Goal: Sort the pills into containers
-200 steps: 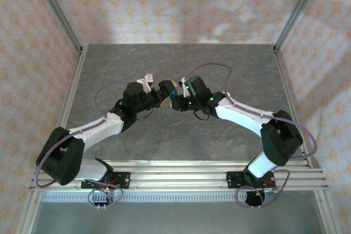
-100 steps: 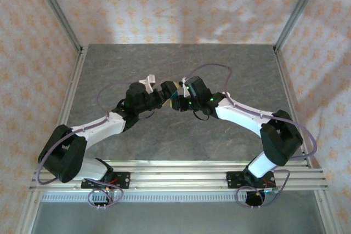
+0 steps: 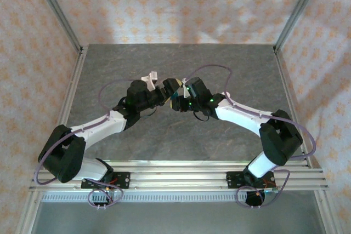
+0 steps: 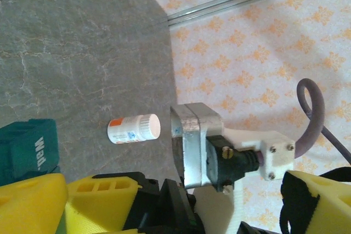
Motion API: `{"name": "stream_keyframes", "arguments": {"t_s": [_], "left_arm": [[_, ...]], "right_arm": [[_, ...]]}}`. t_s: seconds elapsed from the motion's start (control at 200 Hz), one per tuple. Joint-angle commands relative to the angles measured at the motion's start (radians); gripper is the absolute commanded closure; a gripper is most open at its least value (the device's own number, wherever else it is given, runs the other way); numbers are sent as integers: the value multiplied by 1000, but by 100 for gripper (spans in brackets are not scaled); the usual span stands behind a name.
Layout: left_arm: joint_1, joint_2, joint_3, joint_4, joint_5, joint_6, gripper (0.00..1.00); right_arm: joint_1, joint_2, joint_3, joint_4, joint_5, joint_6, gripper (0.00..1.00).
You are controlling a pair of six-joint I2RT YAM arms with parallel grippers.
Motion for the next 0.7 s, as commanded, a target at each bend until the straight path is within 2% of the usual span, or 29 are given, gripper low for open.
{"name": "stream_keyframes", "arguments": {"t_s": [0.0, 0.15, 0.26, 0.696], "left_arm": [[-9, -4, 36, 3, -25, 14, 2], [-9, -65, 18, -137, -135, 57, 1], [-8, -81, 13, -208, -169, 81, 1], [-8, -2, 19, -109, -102, 40, 1]], "right_arm": [[2, 10, -18, 29, 6, 6, 69], [0, -8, -25, 25, 24, 4, 69], [-1, -26, -27, 20, 37, 7, 69], [2, -46, -6, 34, -18, 27, 69]]}}
